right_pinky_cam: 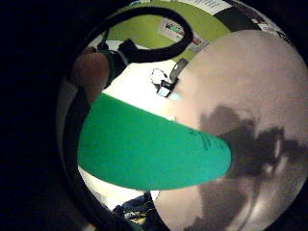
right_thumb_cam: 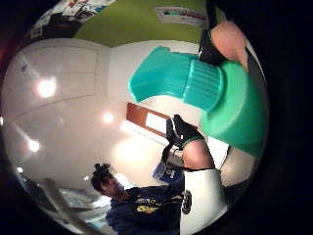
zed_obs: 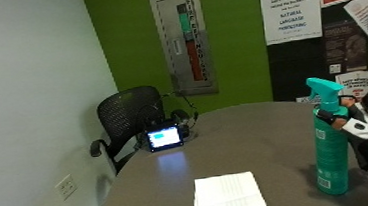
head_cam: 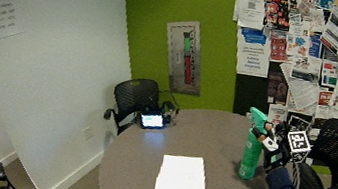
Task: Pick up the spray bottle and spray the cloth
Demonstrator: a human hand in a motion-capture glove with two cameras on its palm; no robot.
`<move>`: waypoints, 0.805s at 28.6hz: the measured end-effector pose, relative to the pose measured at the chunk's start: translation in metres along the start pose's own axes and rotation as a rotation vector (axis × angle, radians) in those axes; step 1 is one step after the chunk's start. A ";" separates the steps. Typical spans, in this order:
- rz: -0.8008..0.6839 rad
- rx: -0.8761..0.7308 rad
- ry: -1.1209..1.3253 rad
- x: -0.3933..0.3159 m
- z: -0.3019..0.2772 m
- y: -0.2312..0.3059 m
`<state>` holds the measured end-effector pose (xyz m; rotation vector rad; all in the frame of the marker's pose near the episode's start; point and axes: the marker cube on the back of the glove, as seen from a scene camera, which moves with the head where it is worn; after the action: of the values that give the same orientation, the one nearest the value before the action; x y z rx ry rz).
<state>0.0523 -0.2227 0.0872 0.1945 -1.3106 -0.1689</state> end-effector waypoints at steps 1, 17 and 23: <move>0.000 -0.008 -0.007 0.003 0.003 0.002; -0.230 0.280 0.191 -0.015 0.053 -0.018; -0.258 0.516 0.240 -0.053 0.006 -0.018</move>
<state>0.0334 -0.2282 0.0341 0.8010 -1.0649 -0.0193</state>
